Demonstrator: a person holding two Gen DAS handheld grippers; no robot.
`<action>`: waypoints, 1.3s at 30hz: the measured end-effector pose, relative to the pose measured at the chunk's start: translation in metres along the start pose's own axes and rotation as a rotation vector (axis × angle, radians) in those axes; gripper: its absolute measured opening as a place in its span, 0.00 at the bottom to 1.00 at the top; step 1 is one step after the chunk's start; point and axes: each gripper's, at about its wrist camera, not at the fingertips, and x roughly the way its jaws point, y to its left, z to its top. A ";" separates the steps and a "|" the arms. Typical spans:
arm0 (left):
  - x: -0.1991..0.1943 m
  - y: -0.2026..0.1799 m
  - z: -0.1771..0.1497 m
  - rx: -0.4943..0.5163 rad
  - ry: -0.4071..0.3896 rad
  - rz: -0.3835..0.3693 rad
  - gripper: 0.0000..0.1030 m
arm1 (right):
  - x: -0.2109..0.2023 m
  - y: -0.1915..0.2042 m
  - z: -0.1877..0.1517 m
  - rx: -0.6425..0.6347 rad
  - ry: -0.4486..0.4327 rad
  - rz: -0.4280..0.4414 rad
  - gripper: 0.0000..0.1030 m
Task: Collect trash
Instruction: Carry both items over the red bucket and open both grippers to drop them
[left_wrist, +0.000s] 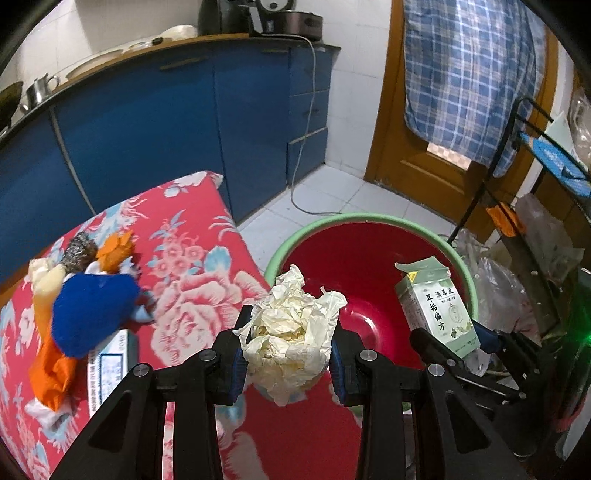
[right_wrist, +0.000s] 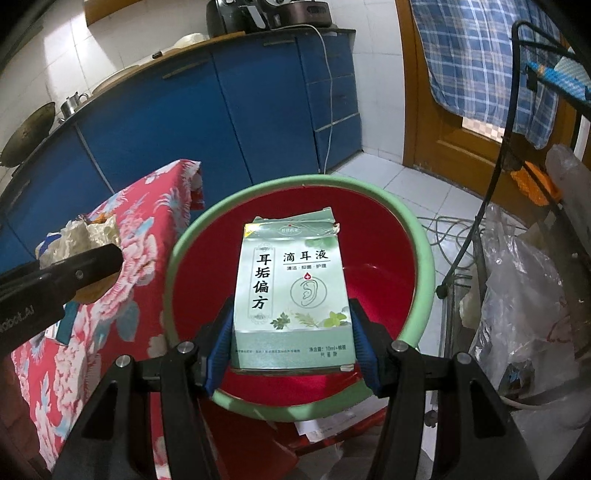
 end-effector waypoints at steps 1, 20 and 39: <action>0.003 -0.002 0.001 0.004 0.004 0.001 0.36 | 0.002 -0.002 0.000 0.003 0.004 0.001 0.58; 0.026 -0.017 0.008 0.028 0.028 -0.017 0.59 | 0.008 -0.018 -0.003 0.055 0.019 0.032 0.73; 0.003 0.001 0.011 -0.019 -0.029 0.017 0.59 | -0.005 -0.010 -0.001 0.026 -0.002 0.032 0.76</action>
